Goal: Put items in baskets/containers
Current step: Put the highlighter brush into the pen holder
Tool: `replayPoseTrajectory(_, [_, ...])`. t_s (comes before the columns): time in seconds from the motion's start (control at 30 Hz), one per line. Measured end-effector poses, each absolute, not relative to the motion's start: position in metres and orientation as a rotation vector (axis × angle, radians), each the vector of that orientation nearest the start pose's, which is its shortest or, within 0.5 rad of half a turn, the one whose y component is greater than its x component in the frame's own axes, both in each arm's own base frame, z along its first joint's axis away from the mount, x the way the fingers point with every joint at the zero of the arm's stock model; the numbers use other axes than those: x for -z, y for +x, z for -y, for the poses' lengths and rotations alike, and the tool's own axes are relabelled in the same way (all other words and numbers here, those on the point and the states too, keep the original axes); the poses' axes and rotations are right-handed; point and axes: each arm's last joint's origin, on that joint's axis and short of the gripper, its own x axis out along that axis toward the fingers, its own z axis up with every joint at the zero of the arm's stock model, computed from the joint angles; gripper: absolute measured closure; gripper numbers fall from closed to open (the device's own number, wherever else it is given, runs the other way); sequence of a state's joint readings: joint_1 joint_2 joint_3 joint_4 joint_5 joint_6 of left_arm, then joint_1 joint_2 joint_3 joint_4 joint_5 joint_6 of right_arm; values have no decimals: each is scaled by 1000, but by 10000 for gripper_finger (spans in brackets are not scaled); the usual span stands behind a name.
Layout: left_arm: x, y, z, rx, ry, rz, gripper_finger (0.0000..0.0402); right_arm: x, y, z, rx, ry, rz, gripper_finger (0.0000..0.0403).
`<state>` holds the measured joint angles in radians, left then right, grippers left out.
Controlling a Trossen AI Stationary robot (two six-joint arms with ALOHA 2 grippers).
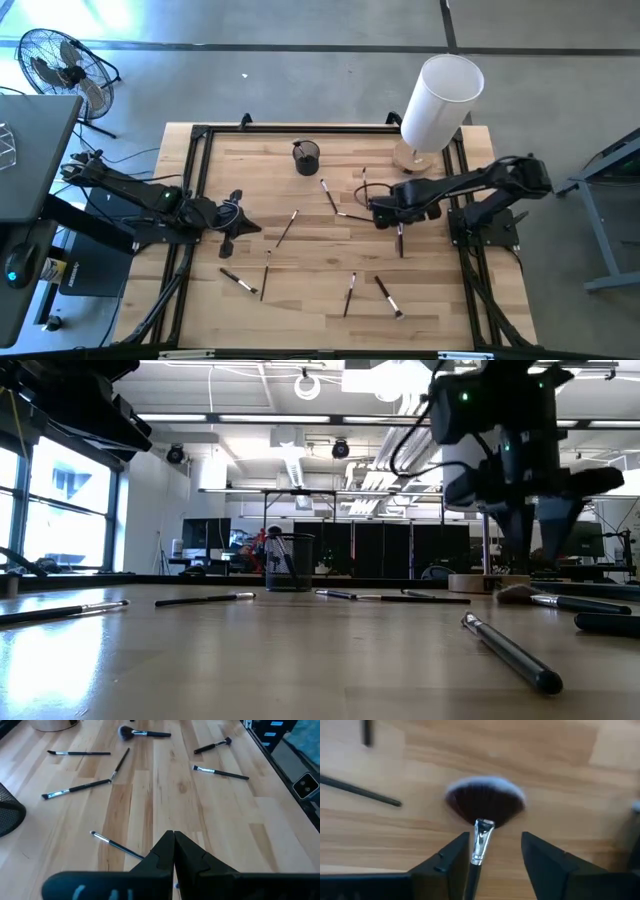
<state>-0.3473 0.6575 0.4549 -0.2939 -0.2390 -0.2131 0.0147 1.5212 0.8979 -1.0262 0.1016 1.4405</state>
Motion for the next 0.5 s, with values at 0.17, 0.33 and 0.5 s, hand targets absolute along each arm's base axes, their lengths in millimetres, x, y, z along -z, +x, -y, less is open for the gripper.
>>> replayPoseTrajectory(0.17, [-229,141,44,72,-70,-487,401,-148,228,2,1144,1100,-1283,210])
replayPoseTrajectory(0.33, [-229,141,44,79,-72,-488,401,-134,222,8,1122,1155,-1248,208])
replayPoseTrajectory(0.5, [-229,141,45,82,-73,-488,401,-130,218,16,1132,1159,-1258,209])
